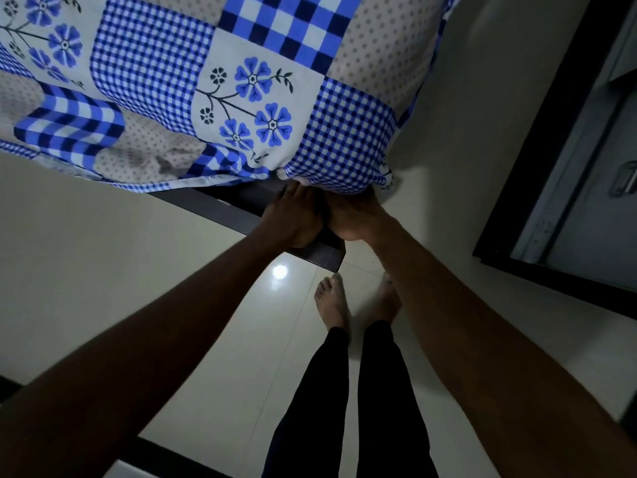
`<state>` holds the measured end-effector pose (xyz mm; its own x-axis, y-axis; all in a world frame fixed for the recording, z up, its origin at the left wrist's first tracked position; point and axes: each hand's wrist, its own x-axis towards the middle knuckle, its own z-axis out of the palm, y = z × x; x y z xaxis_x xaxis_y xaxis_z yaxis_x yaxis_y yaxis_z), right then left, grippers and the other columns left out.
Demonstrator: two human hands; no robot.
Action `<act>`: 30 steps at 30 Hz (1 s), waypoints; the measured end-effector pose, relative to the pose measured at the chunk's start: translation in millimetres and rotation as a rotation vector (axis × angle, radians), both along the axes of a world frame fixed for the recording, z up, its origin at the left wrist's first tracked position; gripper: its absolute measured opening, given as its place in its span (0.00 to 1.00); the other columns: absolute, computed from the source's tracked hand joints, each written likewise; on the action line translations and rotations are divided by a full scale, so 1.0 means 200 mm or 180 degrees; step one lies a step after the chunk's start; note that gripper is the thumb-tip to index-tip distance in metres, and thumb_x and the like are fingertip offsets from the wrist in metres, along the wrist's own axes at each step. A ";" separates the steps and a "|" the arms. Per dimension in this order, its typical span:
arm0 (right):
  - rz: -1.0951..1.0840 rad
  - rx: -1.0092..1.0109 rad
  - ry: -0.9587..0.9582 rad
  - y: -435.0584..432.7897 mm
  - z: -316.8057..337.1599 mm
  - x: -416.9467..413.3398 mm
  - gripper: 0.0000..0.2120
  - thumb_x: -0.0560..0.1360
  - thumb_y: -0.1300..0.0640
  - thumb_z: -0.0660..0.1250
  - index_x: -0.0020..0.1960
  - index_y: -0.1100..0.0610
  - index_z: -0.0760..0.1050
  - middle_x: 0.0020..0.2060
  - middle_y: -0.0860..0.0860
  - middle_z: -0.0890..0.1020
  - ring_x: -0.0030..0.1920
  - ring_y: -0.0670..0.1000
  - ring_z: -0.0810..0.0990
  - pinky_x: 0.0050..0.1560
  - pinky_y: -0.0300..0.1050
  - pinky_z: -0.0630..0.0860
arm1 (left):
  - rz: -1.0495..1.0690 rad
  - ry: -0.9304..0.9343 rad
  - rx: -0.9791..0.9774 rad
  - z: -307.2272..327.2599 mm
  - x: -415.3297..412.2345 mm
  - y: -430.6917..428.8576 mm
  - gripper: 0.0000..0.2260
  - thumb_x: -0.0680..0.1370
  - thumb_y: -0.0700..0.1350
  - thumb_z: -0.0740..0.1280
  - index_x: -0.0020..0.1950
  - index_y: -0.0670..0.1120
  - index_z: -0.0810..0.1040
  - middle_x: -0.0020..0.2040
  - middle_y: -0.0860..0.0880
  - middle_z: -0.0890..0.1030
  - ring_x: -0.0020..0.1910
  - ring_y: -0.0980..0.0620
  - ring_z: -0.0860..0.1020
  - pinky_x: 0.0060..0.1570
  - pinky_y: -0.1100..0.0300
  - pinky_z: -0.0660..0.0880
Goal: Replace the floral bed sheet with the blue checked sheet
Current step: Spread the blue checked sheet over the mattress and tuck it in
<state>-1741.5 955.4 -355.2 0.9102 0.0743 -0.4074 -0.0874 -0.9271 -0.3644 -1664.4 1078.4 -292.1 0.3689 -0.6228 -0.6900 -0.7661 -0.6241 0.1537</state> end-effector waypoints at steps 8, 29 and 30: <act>-0.1236 0.0908 -0.0918 -0.22 0.31 -0.43 0.16 0.77 0.60 0.61 0.62 0.60 0.80 0.56 0.56 0.84 0.56 0.55 0.81 0.57 0.47 0.77 | 0.0499 0.0052 0.0049 -0.03 -0.02 -0.04 0.30 0.80 0.61 0.46 0.80 0.50 0.54 0.81 0.43 0.52 0.79 0.40 0.50 0.76 0.40 0.50; -0.0649 0.0514 -0.0717 -0.52 0.21 -0.20 0.23 0.78 0.49 0.53 0.63 0.61 0.76 0.62 0.61 0.78 0.57 0.62 0.77 0.52 0.58 0.78 | 0.1078 -0.0244 -0.0822 -0.06 -0.48 -0.35 0.30 0.81 0.57 0.51 0.80 0.45 0.54 0.79 0.46 0.58 0.79 0.48 0.52 0.78 0.44 0.42; -0.0889 0.0717 -0.0636 -0.53 0.22 -0.21 0.24 0.78 0.48 0.53 0.62 0.61 0.77 0.61 0.60 0.78 0.57 0.61 0.77 0.54 0.56 0.78 | 0.1230 -0.0271 -0.0847 -0.06 -0.48 -0.36 0.30 0.80 0.57 0.49 0.79 0.45 0.56 0.78 0.46 0.61 0.79 0.48 0.54 0.77 0.43 0.43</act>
